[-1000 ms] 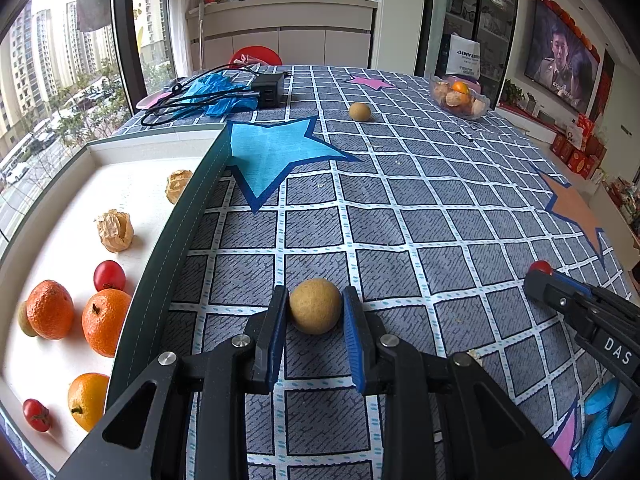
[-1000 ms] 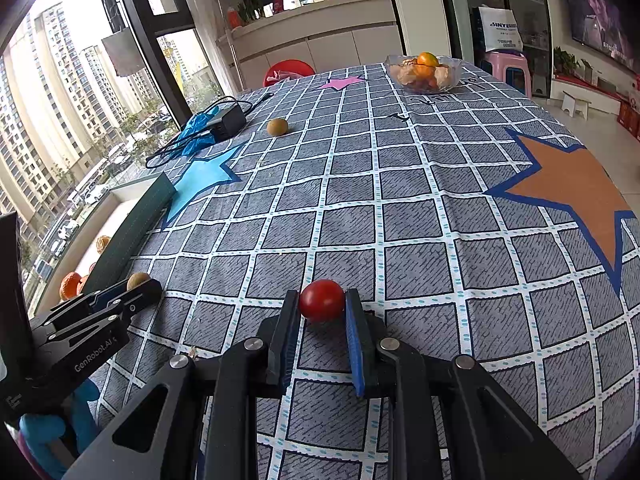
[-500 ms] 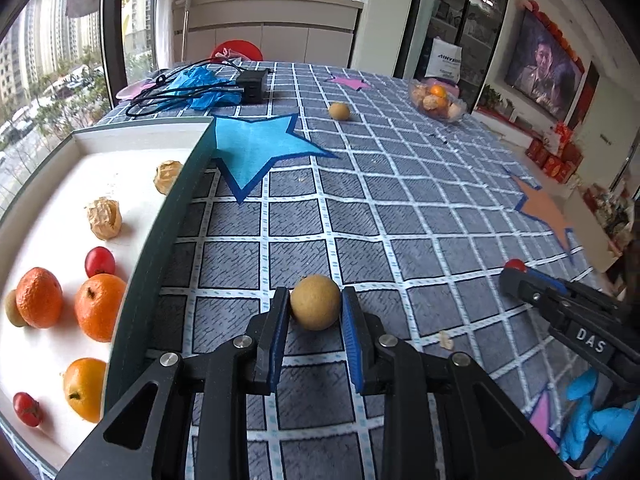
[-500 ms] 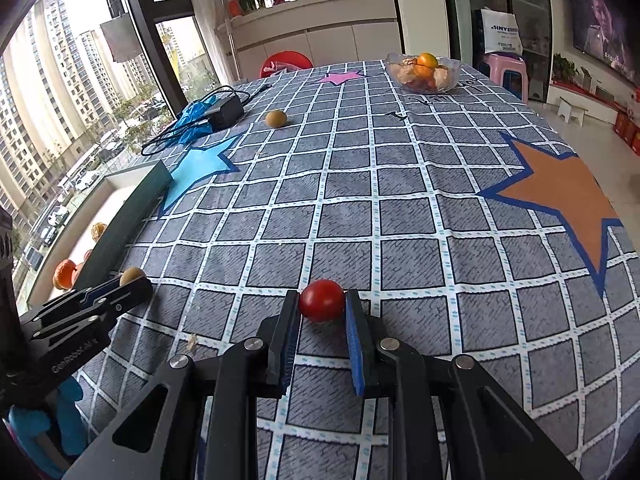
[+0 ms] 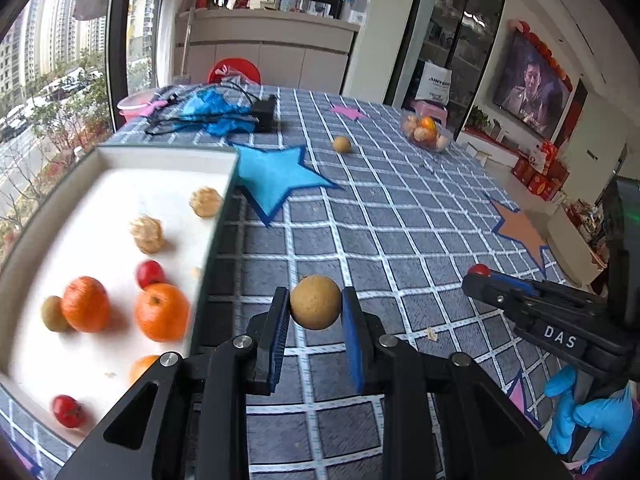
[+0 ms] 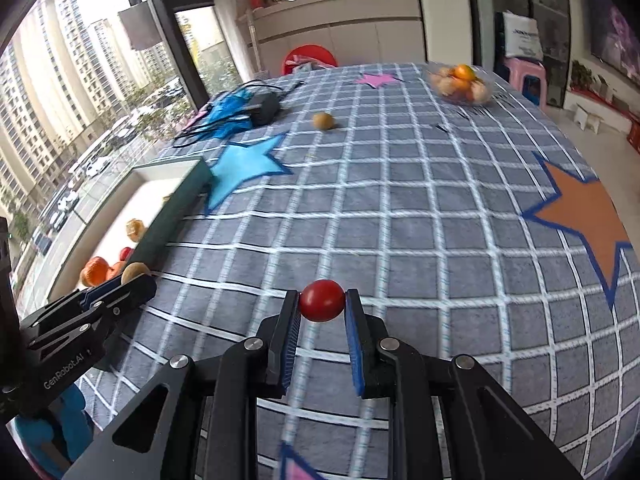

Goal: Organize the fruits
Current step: 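Carry the tan fruit and tomato over the white tray, then open both grippers to drop the tan fruit and tomato into the tray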

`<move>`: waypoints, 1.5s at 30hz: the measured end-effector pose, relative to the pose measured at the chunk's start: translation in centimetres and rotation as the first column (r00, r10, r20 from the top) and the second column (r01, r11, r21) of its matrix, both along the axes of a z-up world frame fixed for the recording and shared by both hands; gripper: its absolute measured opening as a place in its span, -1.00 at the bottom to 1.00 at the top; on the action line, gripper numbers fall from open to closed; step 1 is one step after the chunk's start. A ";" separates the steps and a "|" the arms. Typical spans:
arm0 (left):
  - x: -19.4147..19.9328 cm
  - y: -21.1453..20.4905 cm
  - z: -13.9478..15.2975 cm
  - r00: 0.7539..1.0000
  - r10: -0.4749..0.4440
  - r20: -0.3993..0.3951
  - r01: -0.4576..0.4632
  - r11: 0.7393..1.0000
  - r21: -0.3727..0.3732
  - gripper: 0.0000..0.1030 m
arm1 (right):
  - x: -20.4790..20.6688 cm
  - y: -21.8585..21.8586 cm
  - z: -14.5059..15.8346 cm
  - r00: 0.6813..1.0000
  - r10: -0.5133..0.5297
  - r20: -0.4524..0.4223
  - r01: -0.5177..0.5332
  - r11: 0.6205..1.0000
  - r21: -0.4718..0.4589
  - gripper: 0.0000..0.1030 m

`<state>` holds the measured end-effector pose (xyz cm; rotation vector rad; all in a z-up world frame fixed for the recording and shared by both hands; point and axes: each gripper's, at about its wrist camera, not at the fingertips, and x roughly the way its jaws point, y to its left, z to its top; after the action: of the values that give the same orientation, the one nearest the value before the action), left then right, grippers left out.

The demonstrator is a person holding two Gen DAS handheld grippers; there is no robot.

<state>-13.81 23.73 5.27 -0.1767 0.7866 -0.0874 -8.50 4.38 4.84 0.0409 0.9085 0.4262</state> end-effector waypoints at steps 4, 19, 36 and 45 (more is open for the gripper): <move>-0.5 1.9 1.3 0.999 0.028 0.031 -0.028 0.999 0.015 -0.45 | -0.1 3.1 1.6 0.998 0.062 0.017 -0.062 0.998 0.005 -0.55; 0.2 12.1 0.7 0.969 0.248 0.000 -0.247 0.962 0.115 -0.45 | 1.5 16.2 3.2 0.958 0.287 -0.007 -0.287 0.958 0.019 -0.55; 1.5 14.6 -1.7 0.946 0.319 -0.064 -0.307 0.941 0.143 0.32 | 3.8 21.9 -0.7 0.929 0.355 -0.104 -0.364 0.928 -0.079 -0.53; 1.0 14.9 -1.8 0.936 0.345 -0.074 -0.332 0.932 0.147 0.69 | 3.6 20.8 0.7 0.942 0.329 -0.073 -0.334 0.939 -0.077 0.71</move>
<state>-12.85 38.63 3.45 -0.1899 0.8471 0.3025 -4.93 25.17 5.49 -0.1851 0.9951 0.7009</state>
